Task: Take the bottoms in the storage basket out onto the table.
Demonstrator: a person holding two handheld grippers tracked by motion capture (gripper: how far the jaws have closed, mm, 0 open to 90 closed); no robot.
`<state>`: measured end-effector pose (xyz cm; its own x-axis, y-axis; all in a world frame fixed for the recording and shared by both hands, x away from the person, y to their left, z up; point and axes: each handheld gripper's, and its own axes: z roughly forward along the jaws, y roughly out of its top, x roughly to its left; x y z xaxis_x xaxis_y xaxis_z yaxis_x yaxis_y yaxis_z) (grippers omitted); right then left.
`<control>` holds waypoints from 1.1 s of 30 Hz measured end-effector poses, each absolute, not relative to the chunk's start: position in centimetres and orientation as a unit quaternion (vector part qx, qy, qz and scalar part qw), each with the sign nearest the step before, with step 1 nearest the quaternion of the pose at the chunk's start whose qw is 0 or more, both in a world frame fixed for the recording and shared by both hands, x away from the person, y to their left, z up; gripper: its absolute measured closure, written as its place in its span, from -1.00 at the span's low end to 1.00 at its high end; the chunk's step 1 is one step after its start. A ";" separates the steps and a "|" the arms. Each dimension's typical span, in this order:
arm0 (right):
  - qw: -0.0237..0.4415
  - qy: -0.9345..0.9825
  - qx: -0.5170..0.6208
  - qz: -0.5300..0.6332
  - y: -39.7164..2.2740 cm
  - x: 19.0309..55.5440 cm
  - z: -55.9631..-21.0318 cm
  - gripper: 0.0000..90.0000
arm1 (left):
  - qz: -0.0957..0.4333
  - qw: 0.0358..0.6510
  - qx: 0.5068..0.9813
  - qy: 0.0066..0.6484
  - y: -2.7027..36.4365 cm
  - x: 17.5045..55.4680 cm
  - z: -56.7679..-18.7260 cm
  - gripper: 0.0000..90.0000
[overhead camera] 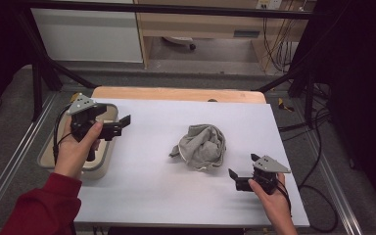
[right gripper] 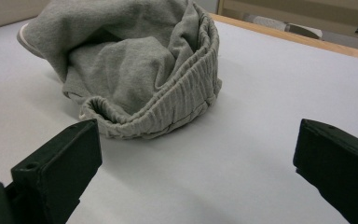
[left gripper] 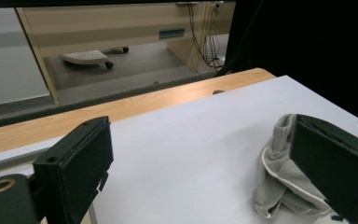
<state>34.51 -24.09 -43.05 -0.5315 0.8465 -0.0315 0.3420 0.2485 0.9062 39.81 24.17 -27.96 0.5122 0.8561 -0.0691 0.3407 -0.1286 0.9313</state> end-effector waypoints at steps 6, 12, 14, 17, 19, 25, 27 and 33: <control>0.274 0.741 0.402 0.463 -24.1 34.5 -43.0 -0.97 | 0.260 0.509 0.701 0.427 25.3 38.8 -28.1 -0.87; 0.274 0.741 0.404 0.461 -24.2 34.5 -43.0 -0.97 | 0.270 0.503 0.698 0.432 26.4 38.5 -28.2 -0.87; 0.274 0.741 0.405 0.461 -24.3 34.6 -43.1 -0.97 | 0.273 0.502 0.697 0.434 26.7 38.3 -28.4 -0.88; 0.274 0.742 0.404 0.461 -24.3 34.7 -43.1 -0.97 | 0.275 0.498 0.699 0.435 27.2 37.9 -29.0 -0.88; 0.274 0.742 0.404 0.460 -24.3 34.7 -43.2 -0.97 | 0.275 0.496 0.698 0.438 27.5 37.6 -29.5 -0.88; 0.275 0.740 0.405 0.460 -24.4 34.7 -43.2 -0.97 | 0.279 0.503 0.686 0.445 28.6 36.2 -30.7 -0.88; 0.275 0.741 0.405 0.460 -24.3 34.6 -43.2 -0.97 | 0.279 0.505 0.685 0.445 28.8 35.6 -31.1 -0.88; 0.277 0.742 0.405 0.457 -24.3 34.5 -43.2 -0.97 | 0.283 0.495 0.692 0.443 29.0 34.2 -32.2 -0.88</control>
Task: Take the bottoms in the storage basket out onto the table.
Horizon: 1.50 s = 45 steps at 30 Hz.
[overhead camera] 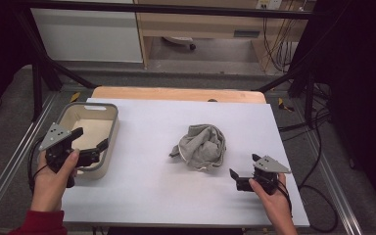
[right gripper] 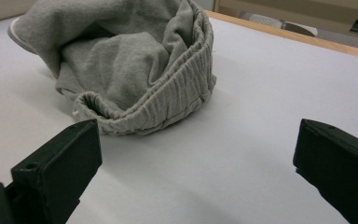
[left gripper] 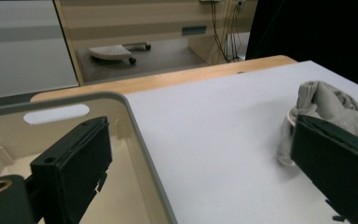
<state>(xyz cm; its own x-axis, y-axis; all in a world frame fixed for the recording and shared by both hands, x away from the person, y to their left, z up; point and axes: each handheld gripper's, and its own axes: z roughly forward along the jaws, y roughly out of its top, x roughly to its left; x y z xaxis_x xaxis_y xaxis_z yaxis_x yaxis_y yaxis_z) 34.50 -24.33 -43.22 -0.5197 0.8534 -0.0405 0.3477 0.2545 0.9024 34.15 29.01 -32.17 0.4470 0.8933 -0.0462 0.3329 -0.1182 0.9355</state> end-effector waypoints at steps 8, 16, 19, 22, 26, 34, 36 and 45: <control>0.269 0.745 0.401 0.460 -24.1 34.5 -43.3 -0.97 | 0.285 0.491 0.696 0.441 28.9 33.1 -32.7 -0.89; 0.256 0.750 0.397 0.464 -24.0 34.7 -43.5 -0.97 | 0.292 0.478 0.704 0.437 28.3 32.9 -32.9 -0.88; 0.252 0.755 0.392 0.460 -23.8 34.7 -43.7 -0.97 | 0.292 0.478 0.702 0.439 28.3 32.9 -33.1 -0.88; 0.249 0.758 0.392 0.459 -23.8 34.8 -43.7 -0.96 | 0.287 0.476 0.704 0.443 28.3 33.0 -33.5 -0.88; 0.249 0.755 0.396 0.459 -24.1 34.8 -43.8 -0.97 | 0.280 0.476 0.707 0.441 28.5 33.0 -34.0 -0.88; 0.243 0.761 0.395 0.455 -24.0 34.8 -44.1 -0.96 | 0.276 0.477 0.711 0.437 29.5 32.8 -34.7 -0.87; 0.242 0.762 0.395 0.453 -24.0 34.8 -44.1 -0.96 | 0.275 0.481 0.710 0.435 29.8 32.6 -34.9 -0.87; 0.239 0.765 0.393 0.449 -23.9 34.8 -44.2 -0.96 | 0.273 0.483 0.713 0.429 30.2 32.1 -36.0 -0.86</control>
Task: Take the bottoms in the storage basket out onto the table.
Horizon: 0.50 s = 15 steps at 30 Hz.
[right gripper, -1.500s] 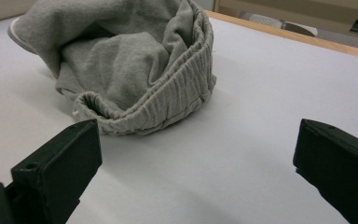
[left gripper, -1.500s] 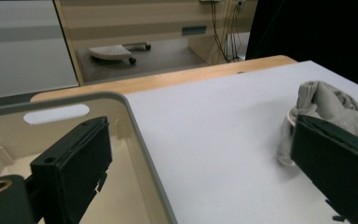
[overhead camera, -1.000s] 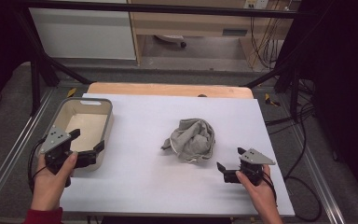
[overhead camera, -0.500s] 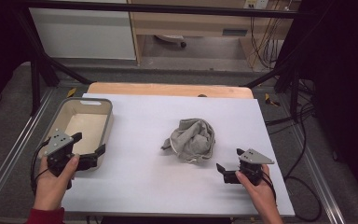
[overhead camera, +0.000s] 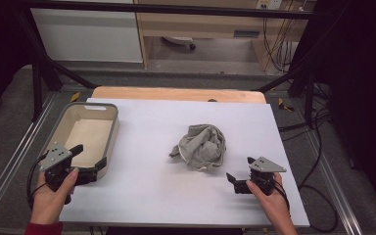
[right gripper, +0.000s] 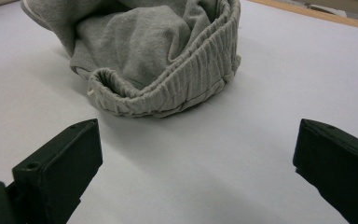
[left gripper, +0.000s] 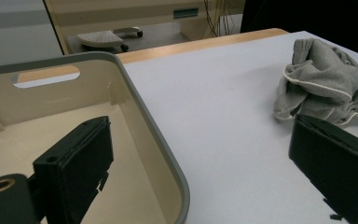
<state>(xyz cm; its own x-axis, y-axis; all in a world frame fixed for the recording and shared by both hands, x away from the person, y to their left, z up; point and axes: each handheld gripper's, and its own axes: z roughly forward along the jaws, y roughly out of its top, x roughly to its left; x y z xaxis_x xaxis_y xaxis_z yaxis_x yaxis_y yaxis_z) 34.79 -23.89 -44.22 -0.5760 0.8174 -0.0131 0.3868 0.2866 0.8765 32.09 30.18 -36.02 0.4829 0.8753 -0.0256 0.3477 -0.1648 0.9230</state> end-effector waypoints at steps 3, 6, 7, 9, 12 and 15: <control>0.239 0.766 0.393 0.449 -23.9 34.8 -44.3 -0.96 | 0.278 0.481 0.714 0.425 30.2 32.0 -36.4 -0.86; 0.238 0.767 0.392 0.448 -23.8 34.8 -44.3 -0.96 | 0.277 0.478 0.717 0.426 30.2 32.1 -36.8 -0.86; 0.239 0.767 0.392 0.448 -23.8 34.8 -44.3 -0.96 | 0.277 0.475 0.718 0.426 30.2 32.2 -36.9 -0.86; 0.238 0.768 0.390 0.448 -23.8 34.8 -44.3 -0.96 | 0.275 0.474 0.719 0.427 30.2 32.2 -37.1 -0.86; 0.237 0.769 0.389 0.449 -23.8 34.8 -44.3 -0.96 | 0.274 0.469 0.722 0.429 30.1 32.4 -37.4 -0.85; 0.236 0.770 0.388 0.448 -23.8 34.8 -44.3 -0.96 | 0.271 0.465 0.726 0.429 30.1 32.5 -37.7 -0.85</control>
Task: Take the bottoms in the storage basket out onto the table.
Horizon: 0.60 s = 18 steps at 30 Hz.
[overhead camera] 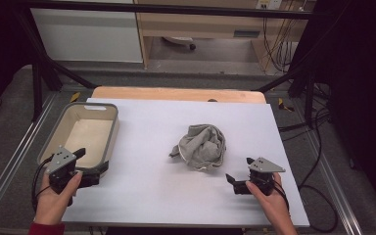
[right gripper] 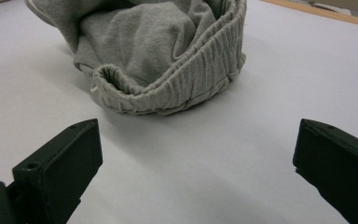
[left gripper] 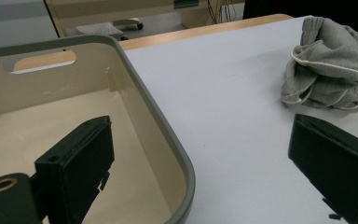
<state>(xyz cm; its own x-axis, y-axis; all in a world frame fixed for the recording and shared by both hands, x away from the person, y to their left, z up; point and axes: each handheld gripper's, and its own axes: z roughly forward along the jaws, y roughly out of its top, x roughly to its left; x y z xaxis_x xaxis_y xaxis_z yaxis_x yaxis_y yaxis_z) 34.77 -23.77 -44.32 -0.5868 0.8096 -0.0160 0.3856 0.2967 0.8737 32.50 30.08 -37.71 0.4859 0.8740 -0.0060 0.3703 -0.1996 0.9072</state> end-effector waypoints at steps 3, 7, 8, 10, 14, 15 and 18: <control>0.235 0.769 0.390 0.448 -23.8 34.8 -44.3 -0.96 | 0.268 0.460 0.731 0.427 30.0 32.6 -38.0 -0.85; 0.235 0.771 0.388 0.447 -23.7 34.8 -44.4 -0.96 | 0.269 0.454 0.736 0.425 29.9 32.7 -38.3 -0.85; 0.234 0.771 0.388 0.447 -23.7 34.8 -44.4 -0.96 | 0.268 0.453 0.736 0.426 29.9 32.7 -38.3 -0.85; 0.234 0.772 0.387 0.446 -23.7 34.8 -44.4 -0.96 | 0.265 0.452 0.738 0.427 29.8 32.8 -38.5 -0.85; 0.233 0.774 0.386 0.445 -23.7 34.8 -44.4 -0.96 | 0.251 0.454 0.742 0.425 29.6 32.8 -38.8 -0.85; 0.232 0.774 0.386 0.445 -23.6 34.8 -44.4 -0.96 | 0.252 0.451 0.743 0.425 29.5 32.8 -38.9 -0.85; 0.232 0.774 0.385 0.446 -23.6 34.8 -44.4 -0.96 | 0.250 0.444 0.748 0.425 29.4 32.9 -39.2 -0.85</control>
